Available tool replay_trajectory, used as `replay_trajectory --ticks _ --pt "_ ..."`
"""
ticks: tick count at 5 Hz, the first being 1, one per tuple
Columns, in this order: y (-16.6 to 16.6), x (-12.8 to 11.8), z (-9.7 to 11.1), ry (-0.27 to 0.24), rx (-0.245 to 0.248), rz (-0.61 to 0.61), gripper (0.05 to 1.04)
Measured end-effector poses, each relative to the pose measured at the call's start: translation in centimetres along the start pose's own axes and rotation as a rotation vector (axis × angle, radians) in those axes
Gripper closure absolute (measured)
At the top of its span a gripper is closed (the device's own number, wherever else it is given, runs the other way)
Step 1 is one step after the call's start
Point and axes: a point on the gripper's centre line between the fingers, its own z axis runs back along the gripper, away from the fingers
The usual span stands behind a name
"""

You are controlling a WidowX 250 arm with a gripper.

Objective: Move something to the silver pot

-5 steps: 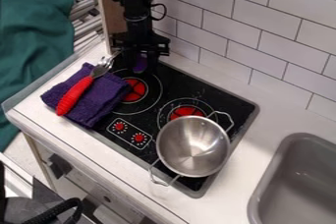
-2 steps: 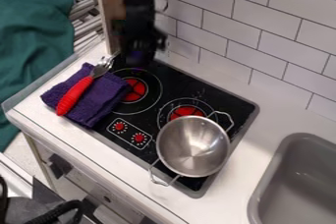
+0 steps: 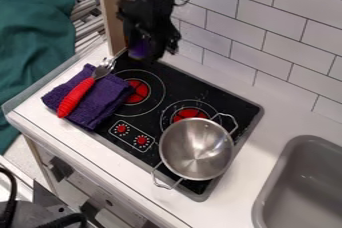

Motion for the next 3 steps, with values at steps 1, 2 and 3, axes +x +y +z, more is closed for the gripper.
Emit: replay_trajectory --ticks 1,2,3 --pt "-2.7 -4.4 -0.1 0.077 -0.045 0.028 0.578" --pt "-5.0 -7.6 -1.0 0.120 -0.088 0.026 0.578" --pt "-7.3 -7.5 -1.3 0.089 -0.136 0.016 0.578"
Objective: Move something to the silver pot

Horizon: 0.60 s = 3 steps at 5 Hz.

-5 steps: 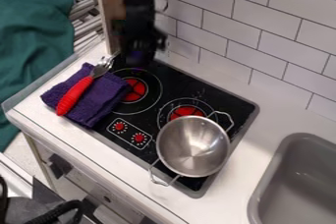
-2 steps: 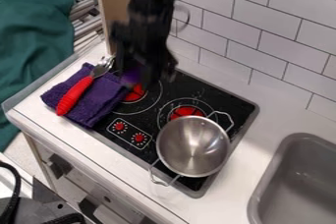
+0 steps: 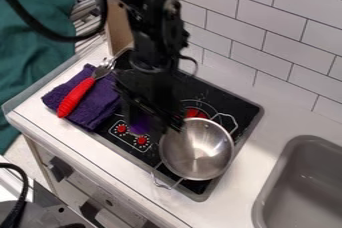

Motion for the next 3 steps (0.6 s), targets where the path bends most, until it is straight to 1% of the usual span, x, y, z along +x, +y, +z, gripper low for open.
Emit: replay_trajectory --ticks 1,2,3 --pt "-1.7 1.1 -0.6 -0.010 -0.036 -0.023 0.578" --pt "-3.1 2.2 -1.2 0.005 -0.055 -0.050 0.578" --pt "-4.0 2.1 -1.9 0.039 -0.073 -0.054 0.578"
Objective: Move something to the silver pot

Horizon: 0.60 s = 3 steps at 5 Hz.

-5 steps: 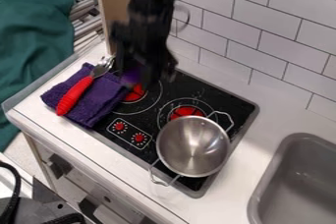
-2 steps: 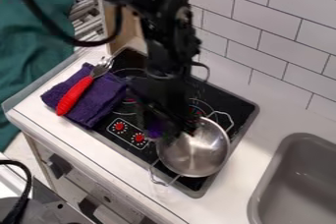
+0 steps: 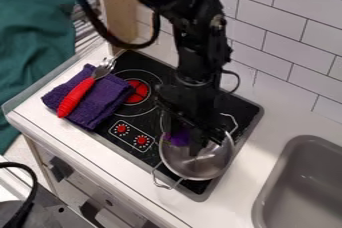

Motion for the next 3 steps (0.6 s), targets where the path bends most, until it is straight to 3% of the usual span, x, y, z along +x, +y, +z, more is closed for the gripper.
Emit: replay_trajectory --ticks 1,2,3 --pt "-0.1 -0.3 -0.2 0.020 -0.006 0.001 0.520" --pt "-0.1 -0.7 -0.1 0.055 -0.005 0.018 0.210" --pt "0.3 -0.2 1.6 -0.002 0.012 0.015 0.067"
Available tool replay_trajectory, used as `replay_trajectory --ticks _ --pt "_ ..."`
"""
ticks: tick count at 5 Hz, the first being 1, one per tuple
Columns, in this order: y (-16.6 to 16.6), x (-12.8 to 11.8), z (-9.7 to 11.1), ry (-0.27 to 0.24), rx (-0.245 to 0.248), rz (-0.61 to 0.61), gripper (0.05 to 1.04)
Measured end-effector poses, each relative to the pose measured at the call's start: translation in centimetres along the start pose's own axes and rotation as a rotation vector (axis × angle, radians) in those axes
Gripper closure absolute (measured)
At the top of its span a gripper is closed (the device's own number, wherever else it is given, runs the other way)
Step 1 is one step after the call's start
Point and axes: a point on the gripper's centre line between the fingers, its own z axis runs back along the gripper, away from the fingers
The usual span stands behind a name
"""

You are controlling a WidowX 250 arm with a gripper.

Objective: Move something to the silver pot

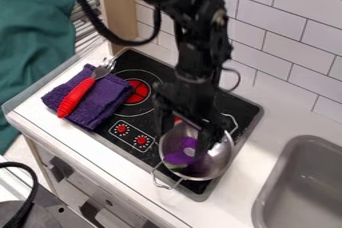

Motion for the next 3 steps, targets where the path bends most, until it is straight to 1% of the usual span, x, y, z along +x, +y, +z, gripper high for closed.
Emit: replay_trajectory --ticks 1,2,3 --pt "0.4 0.2 2.2 -0.041 0.018 -0.003 0.073" --pt "0.8 0.5 3.2 -0.072 0.016 -0.006 0.075" --pt "0.8 0.5 3.3 -0.076 0.006 -0.011 0.075"
